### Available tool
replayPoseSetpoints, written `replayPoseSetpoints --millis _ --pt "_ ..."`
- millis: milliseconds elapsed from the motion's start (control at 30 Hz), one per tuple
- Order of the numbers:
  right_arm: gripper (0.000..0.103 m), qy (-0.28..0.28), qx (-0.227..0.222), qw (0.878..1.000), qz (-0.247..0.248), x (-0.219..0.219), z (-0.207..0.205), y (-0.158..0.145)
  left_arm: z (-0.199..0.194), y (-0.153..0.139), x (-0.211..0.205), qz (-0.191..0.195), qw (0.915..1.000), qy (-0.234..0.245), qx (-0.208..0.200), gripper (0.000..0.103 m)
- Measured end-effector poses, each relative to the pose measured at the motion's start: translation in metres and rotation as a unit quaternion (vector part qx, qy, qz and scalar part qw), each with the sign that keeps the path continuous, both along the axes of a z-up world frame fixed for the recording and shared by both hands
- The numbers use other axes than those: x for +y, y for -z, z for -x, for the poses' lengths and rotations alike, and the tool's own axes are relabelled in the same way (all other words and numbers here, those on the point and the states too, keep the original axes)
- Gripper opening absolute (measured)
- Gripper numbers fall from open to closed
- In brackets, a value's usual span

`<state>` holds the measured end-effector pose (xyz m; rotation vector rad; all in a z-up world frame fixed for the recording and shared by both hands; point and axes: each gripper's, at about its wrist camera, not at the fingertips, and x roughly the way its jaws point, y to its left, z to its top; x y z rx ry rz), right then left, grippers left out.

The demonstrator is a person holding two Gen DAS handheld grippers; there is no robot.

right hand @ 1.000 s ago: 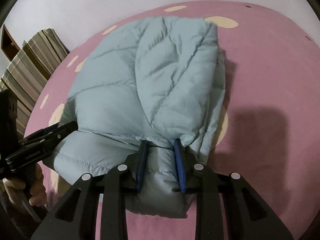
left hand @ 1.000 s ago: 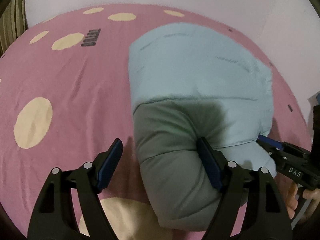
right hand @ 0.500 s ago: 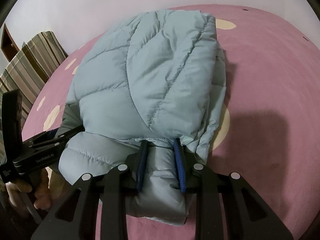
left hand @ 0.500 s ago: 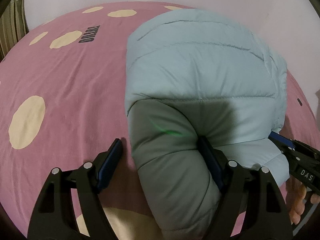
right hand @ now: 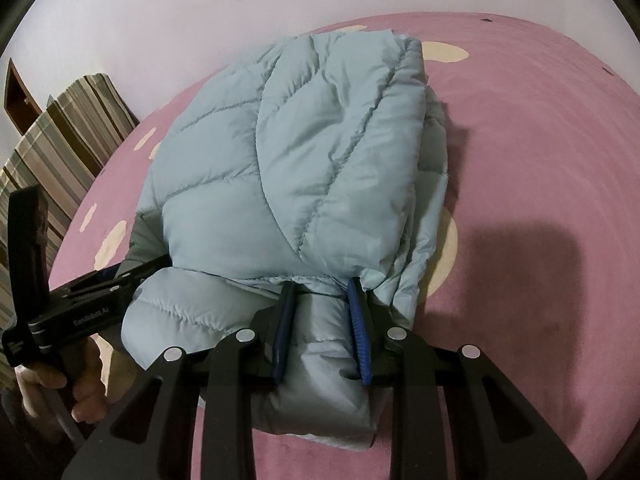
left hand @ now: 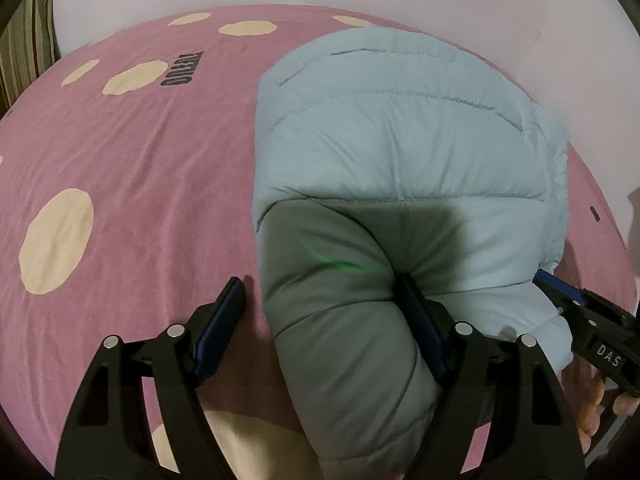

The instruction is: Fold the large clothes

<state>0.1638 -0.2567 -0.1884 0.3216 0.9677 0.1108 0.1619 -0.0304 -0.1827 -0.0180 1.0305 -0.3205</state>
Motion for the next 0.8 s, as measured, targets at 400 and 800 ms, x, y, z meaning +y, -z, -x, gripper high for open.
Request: replayPoseSetpoints --millis 400,800 --pt "0.029 -0.003 -0.014 1.0 0.005 -0.009 0.007 -0.039 0.004 -0.049 0.009 -0.002 0.9993 0.003 -0.037 0.077" --pt "0.029 0.021 -0.064 0.997 0.037 -0.024 -0.075 -0.077 -0.085 -0.06 -0.018 -0.008 0.9991 -0.003 -0.041 0.076"
